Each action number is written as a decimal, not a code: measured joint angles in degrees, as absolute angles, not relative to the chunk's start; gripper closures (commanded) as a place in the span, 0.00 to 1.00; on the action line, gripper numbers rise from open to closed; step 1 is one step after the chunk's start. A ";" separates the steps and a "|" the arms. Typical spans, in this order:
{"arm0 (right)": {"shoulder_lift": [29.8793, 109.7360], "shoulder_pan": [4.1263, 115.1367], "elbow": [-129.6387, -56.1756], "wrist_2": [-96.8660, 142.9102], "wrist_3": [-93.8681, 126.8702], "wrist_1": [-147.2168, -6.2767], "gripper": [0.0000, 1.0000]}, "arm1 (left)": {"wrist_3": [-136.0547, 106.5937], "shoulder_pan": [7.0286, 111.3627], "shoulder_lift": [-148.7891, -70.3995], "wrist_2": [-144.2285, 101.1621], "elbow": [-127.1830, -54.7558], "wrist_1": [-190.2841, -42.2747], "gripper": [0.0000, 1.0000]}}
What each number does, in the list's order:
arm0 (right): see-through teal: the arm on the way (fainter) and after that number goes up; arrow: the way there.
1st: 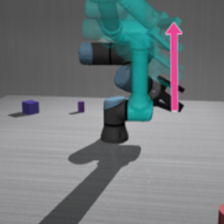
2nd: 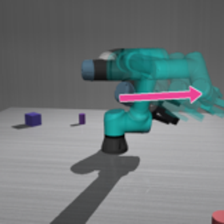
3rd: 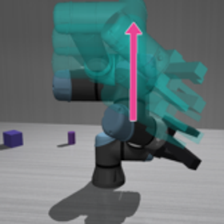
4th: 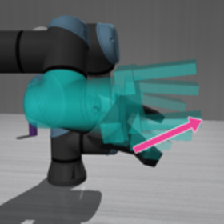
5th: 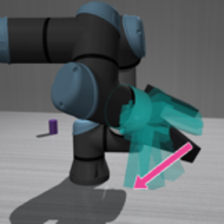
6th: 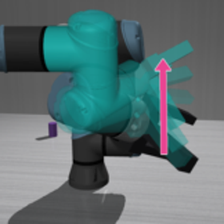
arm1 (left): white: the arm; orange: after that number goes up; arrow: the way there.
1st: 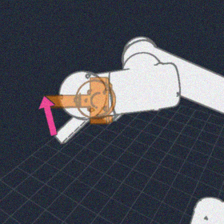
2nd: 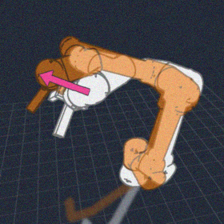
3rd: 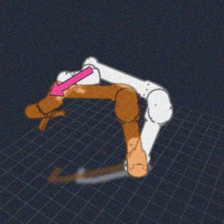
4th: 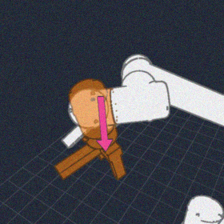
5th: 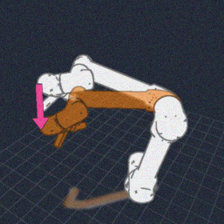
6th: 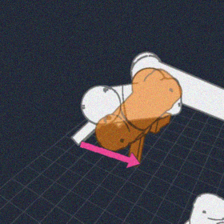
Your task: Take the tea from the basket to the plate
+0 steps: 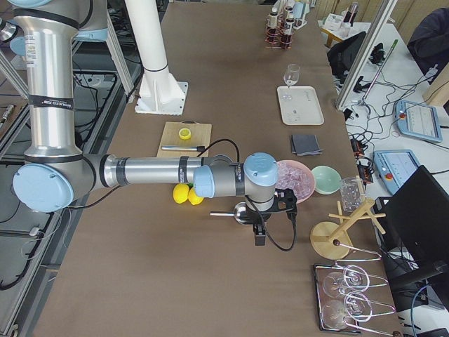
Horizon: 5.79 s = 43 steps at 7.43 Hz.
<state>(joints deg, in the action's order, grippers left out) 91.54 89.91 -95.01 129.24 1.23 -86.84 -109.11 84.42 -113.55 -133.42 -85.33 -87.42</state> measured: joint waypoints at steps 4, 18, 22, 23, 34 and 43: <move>91.65 89.91 -95.07 129.03 1.31 -86.92 0.00 | -110.26 84.28 -113.64 -133.42 -85.52 -87.42 1.00; 92.13 89.91 -95.85 129.08 1.32 -87.01 0.00 | -137.44 74.63 -122.03 -138.42 -105.90 -79.12 1.00; 92.65 89.91 -96.27 129.07 1.24 -87.01 0.00 | -145.43 66.46 -128.02 -135.05 -110.47 -73.65 1.00; 92.79 89.91 -96.29 129.04 1.22 -87.01 0.00 | -148.17 62.80 -129.69 -132.78 -110.86 -72.60 1.00; 93.13 89.91 -96.17 128.92 1.15 -87.01 0.00 | -157.84 45.39 -144.57 -125.91 -104.35 -70.34 1.00; 93.77 89.86 -96.24 128.92 1.15 -87.01 0.00 | -162.52 40.15 -148.05 -123.95 -98.83 -72.59 1.00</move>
<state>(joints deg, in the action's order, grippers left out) 93.77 89.86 -96.24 128.92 1.15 -87.01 -162.52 40.15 -148.05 -123.95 -98.83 -72.59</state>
